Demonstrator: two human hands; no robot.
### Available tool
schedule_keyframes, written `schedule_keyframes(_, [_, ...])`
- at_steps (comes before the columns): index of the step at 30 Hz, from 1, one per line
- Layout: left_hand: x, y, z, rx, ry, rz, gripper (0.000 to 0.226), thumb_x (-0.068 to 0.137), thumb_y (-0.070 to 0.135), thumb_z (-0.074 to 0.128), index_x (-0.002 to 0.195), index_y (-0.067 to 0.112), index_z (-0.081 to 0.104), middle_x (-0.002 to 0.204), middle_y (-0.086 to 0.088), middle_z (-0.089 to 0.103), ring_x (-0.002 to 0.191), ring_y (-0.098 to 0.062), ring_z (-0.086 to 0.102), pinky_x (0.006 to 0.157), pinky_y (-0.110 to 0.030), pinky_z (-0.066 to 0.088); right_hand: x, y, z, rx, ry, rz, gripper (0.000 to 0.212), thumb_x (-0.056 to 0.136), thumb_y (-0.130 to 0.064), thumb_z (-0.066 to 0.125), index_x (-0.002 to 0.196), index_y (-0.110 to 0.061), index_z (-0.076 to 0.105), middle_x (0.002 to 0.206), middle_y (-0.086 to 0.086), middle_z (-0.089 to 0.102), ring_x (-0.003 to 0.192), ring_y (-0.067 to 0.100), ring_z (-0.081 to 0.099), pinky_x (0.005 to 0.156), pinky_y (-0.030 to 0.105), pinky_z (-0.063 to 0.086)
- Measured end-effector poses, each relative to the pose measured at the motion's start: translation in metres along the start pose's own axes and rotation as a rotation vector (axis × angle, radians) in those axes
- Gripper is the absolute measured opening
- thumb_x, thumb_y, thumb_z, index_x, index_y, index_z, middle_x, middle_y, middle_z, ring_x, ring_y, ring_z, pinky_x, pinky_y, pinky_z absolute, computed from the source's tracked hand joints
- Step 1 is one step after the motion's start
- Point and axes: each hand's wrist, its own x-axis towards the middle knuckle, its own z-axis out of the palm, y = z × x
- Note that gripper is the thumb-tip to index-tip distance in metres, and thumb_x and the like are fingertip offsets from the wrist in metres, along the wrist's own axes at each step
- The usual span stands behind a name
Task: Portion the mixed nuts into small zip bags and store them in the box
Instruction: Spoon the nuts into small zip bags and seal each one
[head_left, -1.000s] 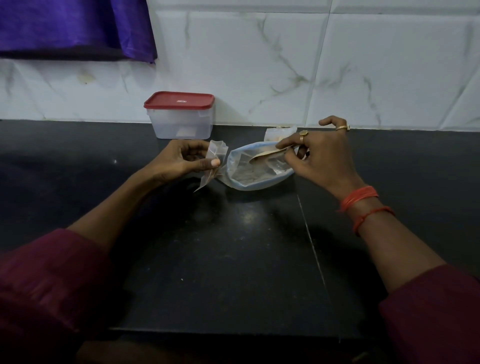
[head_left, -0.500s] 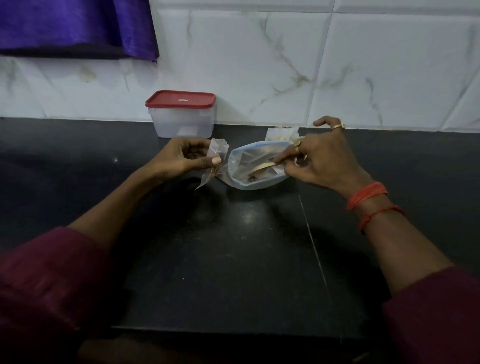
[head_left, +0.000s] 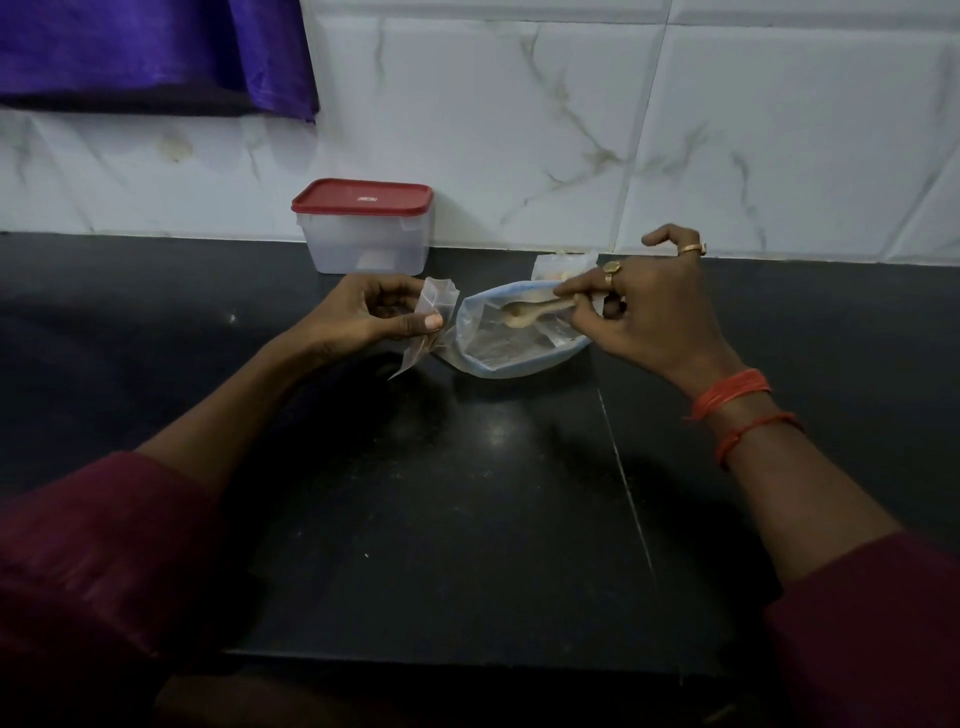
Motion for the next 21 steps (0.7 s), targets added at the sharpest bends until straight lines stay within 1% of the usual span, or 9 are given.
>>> schedule_keyframes(4, [-0.001,-0.001,-0.001,-0.001,0.007,0.002,0.031,0.074,0.028,0.071,0.105,0.026,0.067,0.095,0.02,0.074,0.093,0.0,0.069,0.075,-0.009,0.051,0.004,0.0,-0.005,-0.049,0.125,-0.176,0.017,0.088,-0.028,0.067,0.099,-0.031,0.08,0.076,-0.011,0.073,0.071,0.009,0.067,0.101,0.045,0.031])
schedule_keyframes(5, [-0.001,-0.001,-0.001,-0.001,0.01,0.001,0.032,0.074,0.028,0.071,0.106,0.026,0.067,0.096,0.018,0.075,0.094,0.0,0.069,0.075,-0.01,0.051,0.003,0.0,-0.005,-0.053,0.086,-0.178,0.017,0.087,-0.03,0.066,0.097,-0.033,0.08,0.078,-0.011,0.074,0.072,0.01,0.066,0.101,0.045,0.03])
schedule_keyframes(8, [-0.002,0.0,0.0,-0.013,0.016,0.013,0.032,0.074,0.028,0.071,0.106,0.025,0.067,0.095,0.018,0.075,0.093,-0.001,0.07,0.075,-0.01,0.051,0.0,0.003,-0.001,0.006,-0.265,-0.106,0.033,0.072,-0.052,0.053,0.091,-0.041,0.078,0.065,-0.013,0.068,0.075,0.015,0.063,0.101,0.038,0.027])
schedule_keyframes(10, [-0.002,0.001,0.0,-0.008,0.019,0.016,0.032,0.073,0.028,0.071,0.105,0.026,0.067,0.095,0.02,0.075,0.093,0.0,0.069,0.075,-0.009,0.05,-0.001,0.006,0.003,0.047,-0.345,-0.033,0.043,0.064,-0.056,0.048,0.09,-0.042,0.079,0.062,-0.014,0.068,0.076,0.013,0.062,0.1,0.033,0.025])
schedule_keyframes(12, [-0.001,0.001,0.0,-0.002,0.014,0.017,0.031,0.074,0.028,0.071,0.105,0.027,0.067,0.095,0.022,0.074,0.093,0.001,0.069,0.075,-0.009,0.05,-0.001,0.01,0.004,0.032,-0.308,0.029,0.044,0.066,-0.057,0.047,0.091,-0.04,0.079,0.063,-0.019,0.067,0.075,0.007,0.06,0.1,0.034,0.026])
schedule_keyframes(14, [-0.001,0.0,-0.001,0.0,0.013,0.011,0.031,0.074,0.029,0.071,0.105,0.027,0.067,0.096,0.019,0.075,0.094,-0.001,0.07,0.075,-0.01,0.05,-0.001,0.012,0.004,0.024,-0.289,0.087,0.046,0.069,-0.058,0.046,0.094,-0.04,0.079,0.059,-0.027,0.058,0.073,0.002,0.057,0.099,0.032,0.026])
schedule_keyframes(16, [-0.001,-0.001,-0.001,-0.005,0.011,0.004,0.031,0.075,0.029,0.071,0.105,0.027,0.067,0.096,0.018,0.075,0.094,-0.002,0.07,0.075,-0.01,0.051,-0.001,0.011,0.005,0.041,-0.272,0.15,0.047,0.07,-0.058,0.044,0.096,-0.04,0.079,0.056,-0.025,0.052,0.066,-0.003,0.049,0.096,0.027,0.025])
schedule_keyframes(18, [0.0,0.0,0.0,0.001,0.01,0.004,0.03,0.075,0.029,0.071,0.105,0.028,0.067,0.094,0.02,0.074,0.092,0.001,0.069,0.073,-0.008,0.05,-0.003,0.01,0.007,0.065,-0.245,0.189,0.046,0.071,-0.055,0.043,0.095,-0.039,0.079,0.052,-0.02,0.053,0.062,-0.002,0.046,0.095,0.027,0.027])
schedule_keyframes(21, [0.0,0.0,-0.001,0.0,0.014,0.001,0.03,0.075,0.029,0.071,0.104,0.028,0.066,0.093,0.022,0.074,0.091,0.003,0.069,0.072,-0.007,0.049,-0.003,0.006,0.005,0.086,-0.153,0.144,0.029,0.077,-0.043,0.056,0.093,-0.036,0.079,0.049,-0.015,0.055,0.061,0.006,0.056,0.097,0.031,0.03])
